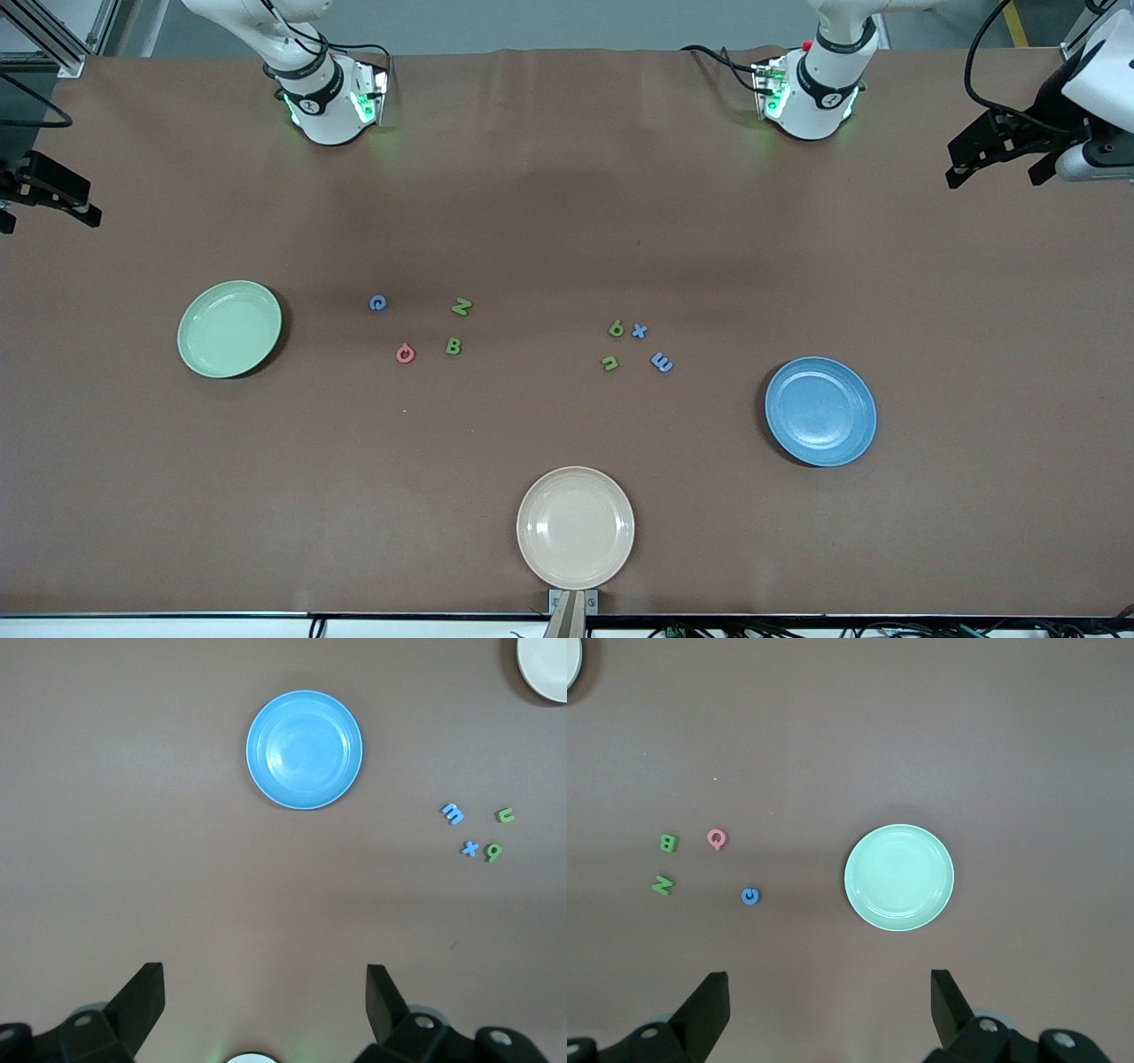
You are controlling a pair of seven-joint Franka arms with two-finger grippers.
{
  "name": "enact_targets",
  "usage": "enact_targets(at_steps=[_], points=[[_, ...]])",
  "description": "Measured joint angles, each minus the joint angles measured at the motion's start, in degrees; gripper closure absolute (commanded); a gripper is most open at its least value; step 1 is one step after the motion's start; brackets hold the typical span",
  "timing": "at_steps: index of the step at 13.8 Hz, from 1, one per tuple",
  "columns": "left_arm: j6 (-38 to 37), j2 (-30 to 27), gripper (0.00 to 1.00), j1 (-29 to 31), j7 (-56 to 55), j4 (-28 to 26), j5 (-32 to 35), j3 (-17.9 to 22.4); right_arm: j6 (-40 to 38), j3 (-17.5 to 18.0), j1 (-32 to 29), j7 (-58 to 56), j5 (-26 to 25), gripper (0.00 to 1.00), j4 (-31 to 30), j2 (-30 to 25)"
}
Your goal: Sort upper and lower case letters into plates
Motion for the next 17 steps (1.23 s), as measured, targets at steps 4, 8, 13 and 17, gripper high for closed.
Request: enact_targets(at_steps=[4,8,13,17], points=[[-0.18,0.12,0.00,0.15,0.00,0.47,0.00,0.18,0.00,0.00,0.00,-0.01,0.00,0.00,0.00,0.00],[-0.29,2.33,0.00,0.23,0.00,0.95,0.02,0.21,-0.02,0.10,0.30,-0.09,0.07,0.00,-0.04,0.28],[8.64,9.80,0.00,-0.41,-10.93,-1.63,-0.01,-4.34,0.15,0.47,8.71,0.10,0.01,0.00,-0.12,5.59],[21.42,16.44,0.00,-1.22,-27.12,-8.89,0.00,-11.19,1.53,0.50,14.82,2.00,-0.26,0.00,-0.02,11.64]])
